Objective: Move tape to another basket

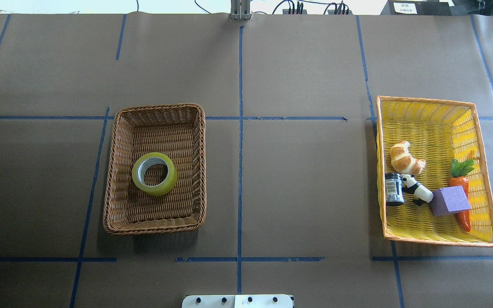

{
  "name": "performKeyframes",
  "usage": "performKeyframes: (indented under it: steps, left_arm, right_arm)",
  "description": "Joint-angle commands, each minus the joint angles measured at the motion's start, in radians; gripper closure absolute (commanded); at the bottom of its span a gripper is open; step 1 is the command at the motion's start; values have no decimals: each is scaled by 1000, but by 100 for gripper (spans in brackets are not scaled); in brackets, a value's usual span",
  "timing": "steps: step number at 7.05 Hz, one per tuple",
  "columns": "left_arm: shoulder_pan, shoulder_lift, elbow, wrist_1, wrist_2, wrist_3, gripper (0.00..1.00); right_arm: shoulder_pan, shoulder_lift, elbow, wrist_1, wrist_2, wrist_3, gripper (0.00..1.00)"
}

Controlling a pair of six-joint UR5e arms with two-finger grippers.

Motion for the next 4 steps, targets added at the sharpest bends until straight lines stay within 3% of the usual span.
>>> performKeyframes:
  steps: [1,4]
  left_arm:
    - [0,0,-1,0,0,-1,0]
    - [0,2,-1,0,0,0,0]
  right_arm:
    - [1,-1,0,0,0,0,0]
    - [9,7,5,2,2,1,0]
